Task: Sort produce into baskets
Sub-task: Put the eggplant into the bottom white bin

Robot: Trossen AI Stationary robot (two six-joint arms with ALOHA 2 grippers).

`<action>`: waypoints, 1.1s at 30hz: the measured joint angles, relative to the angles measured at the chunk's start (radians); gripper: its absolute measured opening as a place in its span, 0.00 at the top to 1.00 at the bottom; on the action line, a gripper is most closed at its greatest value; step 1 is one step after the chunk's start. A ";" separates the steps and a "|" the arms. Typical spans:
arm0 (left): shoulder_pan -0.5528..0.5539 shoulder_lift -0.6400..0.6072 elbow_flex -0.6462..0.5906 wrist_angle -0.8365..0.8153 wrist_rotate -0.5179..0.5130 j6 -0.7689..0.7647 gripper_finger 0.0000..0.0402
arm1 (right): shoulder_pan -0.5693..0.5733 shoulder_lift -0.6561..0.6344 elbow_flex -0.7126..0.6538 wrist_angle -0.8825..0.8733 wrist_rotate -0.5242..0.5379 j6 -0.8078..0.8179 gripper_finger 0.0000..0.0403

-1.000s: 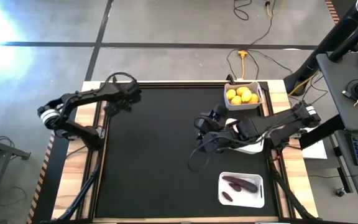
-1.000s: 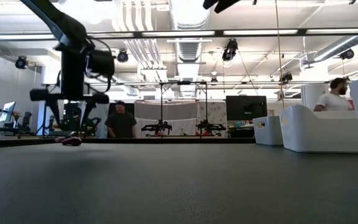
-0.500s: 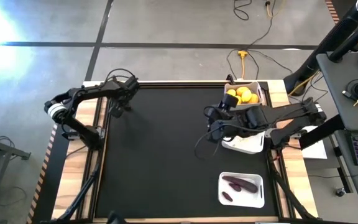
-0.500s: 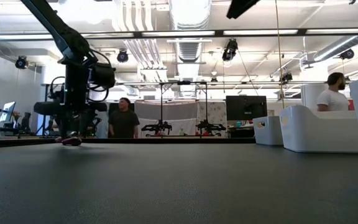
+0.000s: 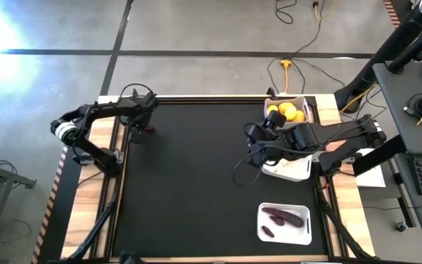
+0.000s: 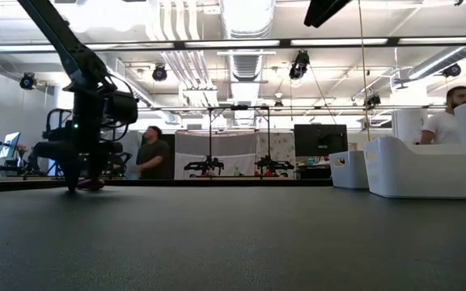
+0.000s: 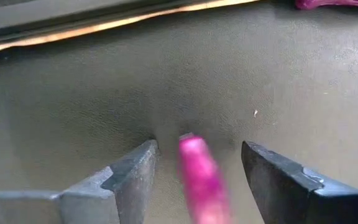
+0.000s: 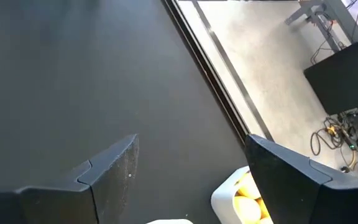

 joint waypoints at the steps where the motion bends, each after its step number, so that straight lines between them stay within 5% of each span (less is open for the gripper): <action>1: 0.000 -0.003 -0.013 0.016 0.005 -0.002 0.45 | 0.000 0.000 0.000 0.000 -0.002 0.004 0.29; 7: -0.001 -0.003 -0.028 0.015 0.028 0.033 0.54 | 0.002 0.004 0.000 0.006 -0.033 0.058 0.30; 15: -0.040 -0.002 -0.025 -0.007 0.043 0.110 0.84 | 0.005 0.029 0.000 0.039 -0.143 0.081 0.31; 20: -0.148 0.003 0.020 0.080 0.049 0.385 0.98 | 0.016 0.031 0.000 0.039 -0.152 0.108 0.32; 28: -0.487 0.030 0.026 0.412 0.082 0.937 0.95 | 0.016 0.057 -0.006 0.039 -0.157 0.092 0.30; 33: -0.683 0.099 0.028 0.531 0.077 1.139 0.96 | 0.020 0.088 -0.029 0.033 -0.308 0.069 0.28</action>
